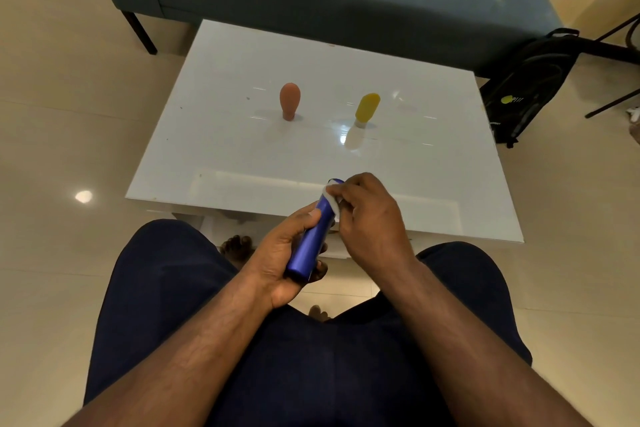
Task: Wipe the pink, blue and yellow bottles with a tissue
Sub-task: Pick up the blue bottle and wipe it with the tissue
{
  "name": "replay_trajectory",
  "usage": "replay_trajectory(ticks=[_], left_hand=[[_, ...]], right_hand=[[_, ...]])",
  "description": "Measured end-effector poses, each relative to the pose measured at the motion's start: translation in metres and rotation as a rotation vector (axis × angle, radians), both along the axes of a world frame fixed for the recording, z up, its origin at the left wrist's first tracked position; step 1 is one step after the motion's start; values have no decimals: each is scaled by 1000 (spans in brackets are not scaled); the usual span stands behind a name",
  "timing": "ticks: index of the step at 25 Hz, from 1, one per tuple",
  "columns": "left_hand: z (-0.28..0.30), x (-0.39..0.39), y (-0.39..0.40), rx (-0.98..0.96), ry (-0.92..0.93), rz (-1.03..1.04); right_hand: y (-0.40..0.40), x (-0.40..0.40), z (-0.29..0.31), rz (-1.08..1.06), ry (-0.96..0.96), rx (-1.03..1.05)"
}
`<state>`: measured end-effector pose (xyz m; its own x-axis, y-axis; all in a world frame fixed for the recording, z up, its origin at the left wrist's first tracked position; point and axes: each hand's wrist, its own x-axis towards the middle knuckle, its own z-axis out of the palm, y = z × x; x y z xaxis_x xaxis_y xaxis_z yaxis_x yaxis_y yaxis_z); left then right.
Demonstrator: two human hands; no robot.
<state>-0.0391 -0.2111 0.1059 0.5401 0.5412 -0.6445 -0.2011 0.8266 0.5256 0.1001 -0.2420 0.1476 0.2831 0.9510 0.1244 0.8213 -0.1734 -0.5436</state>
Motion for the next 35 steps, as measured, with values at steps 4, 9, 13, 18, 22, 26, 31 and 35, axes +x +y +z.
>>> replay_trajectory(ticks=[4, 9, 13, 18, 22, 26, 31, 35], left_hand=[[2, -1, -1, 37, -25, -6], [4, -1, 0, -79, -41, 5], [5, -1, 0, -113, -66, 13], [1, 2, 4, -132, -108, 57], [-3, 4, 5, -137, -62, 77], [-3, 2, 6, -145, -124, 56], [-6, 6, 4, -118, -69, 77], [-9, 2, 6, -178, -122, 82]], right_hand=[[0, -5, 1, 23, -44, -5], [-5, -9, -2, 34, 32, 23], [2, -6, -5, -26, 0, 3], [-23, -32, -7, 115, 80, 36], [-2, -15, -10, 3, 42, 1], [-20, -38, -8, 116, 73, 39], [-8, -20, -12, -12, 113, -17], [-25, -44, -8, 145, 65, 51]])
